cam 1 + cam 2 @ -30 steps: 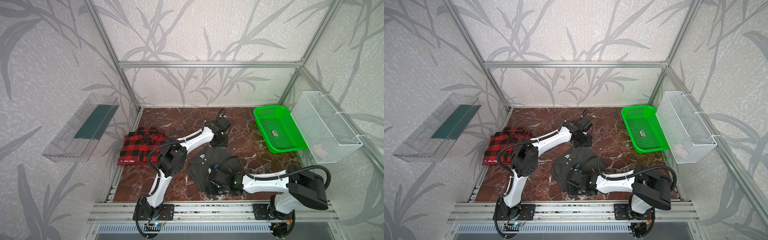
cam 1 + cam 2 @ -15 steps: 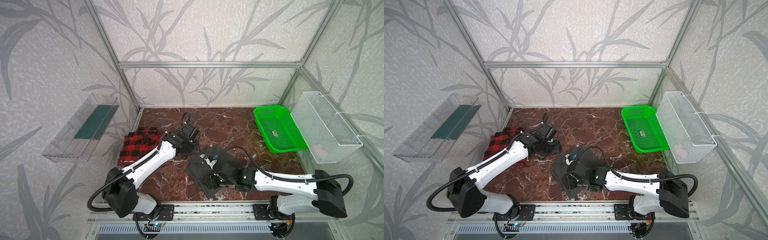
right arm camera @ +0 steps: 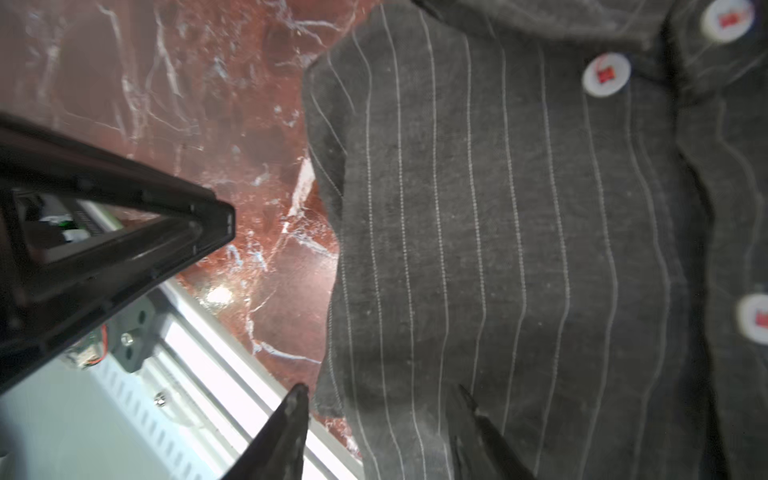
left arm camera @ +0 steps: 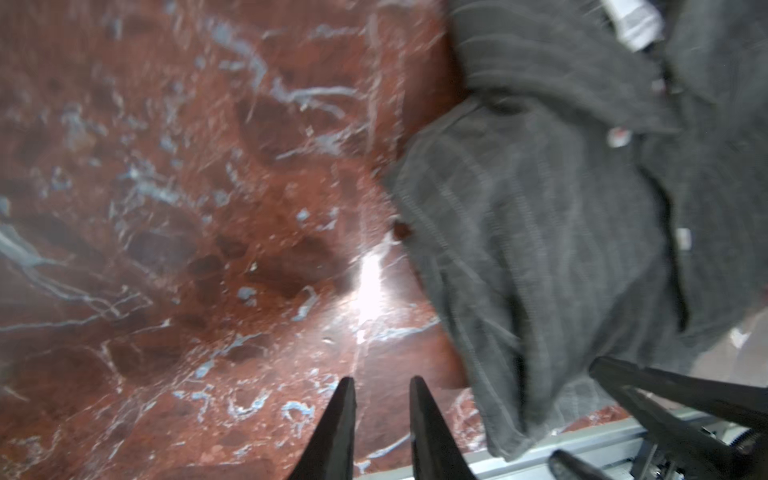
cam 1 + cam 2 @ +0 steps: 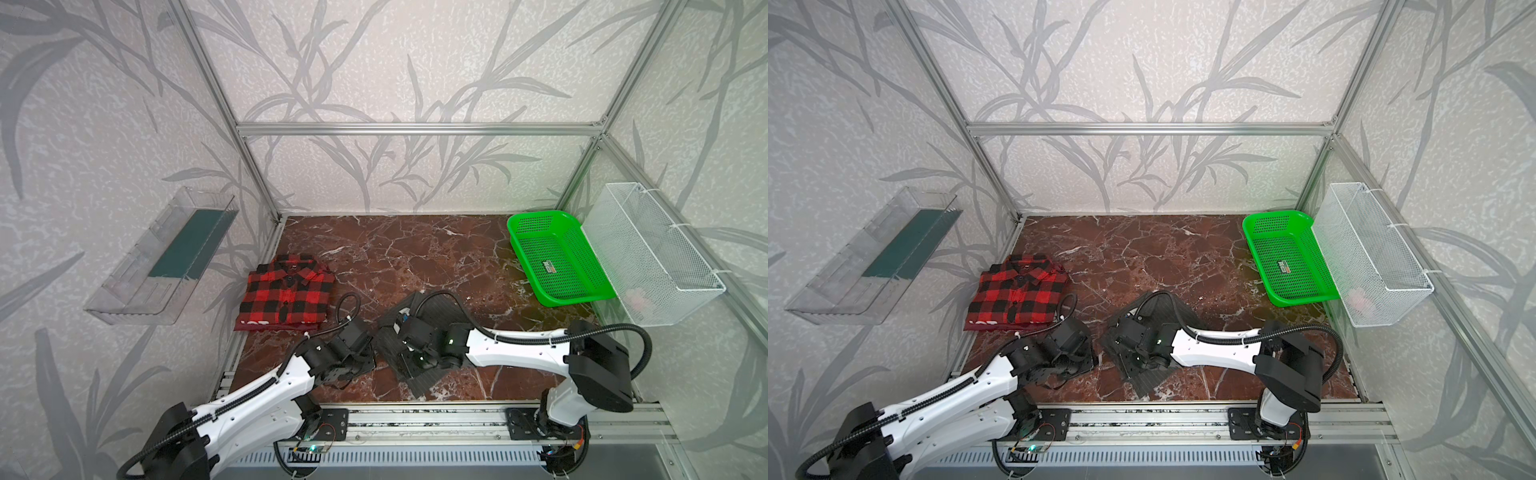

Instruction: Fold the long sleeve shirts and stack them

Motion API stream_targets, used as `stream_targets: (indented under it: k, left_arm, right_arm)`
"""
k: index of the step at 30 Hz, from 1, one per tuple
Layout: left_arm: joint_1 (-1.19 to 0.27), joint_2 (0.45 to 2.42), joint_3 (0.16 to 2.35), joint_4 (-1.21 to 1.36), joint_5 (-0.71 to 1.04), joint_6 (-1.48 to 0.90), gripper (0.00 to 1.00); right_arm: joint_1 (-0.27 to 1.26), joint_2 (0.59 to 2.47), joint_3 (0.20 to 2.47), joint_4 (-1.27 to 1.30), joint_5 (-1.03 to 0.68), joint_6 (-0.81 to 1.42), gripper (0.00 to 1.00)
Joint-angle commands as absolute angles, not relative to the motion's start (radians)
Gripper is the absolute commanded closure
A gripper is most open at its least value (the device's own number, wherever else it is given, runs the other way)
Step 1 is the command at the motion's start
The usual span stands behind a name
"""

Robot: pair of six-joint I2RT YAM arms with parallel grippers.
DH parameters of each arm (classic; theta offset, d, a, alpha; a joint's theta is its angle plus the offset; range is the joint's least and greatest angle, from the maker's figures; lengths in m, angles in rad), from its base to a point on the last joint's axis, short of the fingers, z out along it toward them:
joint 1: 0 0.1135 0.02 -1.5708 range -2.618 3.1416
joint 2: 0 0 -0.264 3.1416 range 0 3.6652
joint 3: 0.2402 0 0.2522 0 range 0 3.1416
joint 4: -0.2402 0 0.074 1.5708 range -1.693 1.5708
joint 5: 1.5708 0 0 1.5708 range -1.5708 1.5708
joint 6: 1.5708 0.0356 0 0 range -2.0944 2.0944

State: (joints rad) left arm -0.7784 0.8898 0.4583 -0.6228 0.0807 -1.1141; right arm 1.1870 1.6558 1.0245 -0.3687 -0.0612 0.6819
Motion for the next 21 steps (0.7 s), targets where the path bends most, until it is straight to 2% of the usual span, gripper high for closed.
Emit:
stream_targets:
  k: [1,8,15,21]
  left_arm:
    - [-0.784,0.871,0.416,-0.550,0.093,-1.187,0.74]
    - [-0.784,0.936,0.429,-0.527,0.086,-1.157,0.71]
    - [-0.739,0.955,0.511,-0.587,0.023,-1.080,0.68]
    - [-0.687,0.954,0.596,-0.667,0.014,-0.994,0.53]
  right_arm:
    - [1.194,1.697,1.056,-0.378,-0.062,0.672,0.48]
    - [1.194,1.810,1.031,-0.190,-0.150,0.793,0.51]
    - [1.171,1.844,1.100,-0.160,0.011,0.960,0.52]
    - [1.115,1.801,1.143,-0.144,0.171,0.997,0.45]
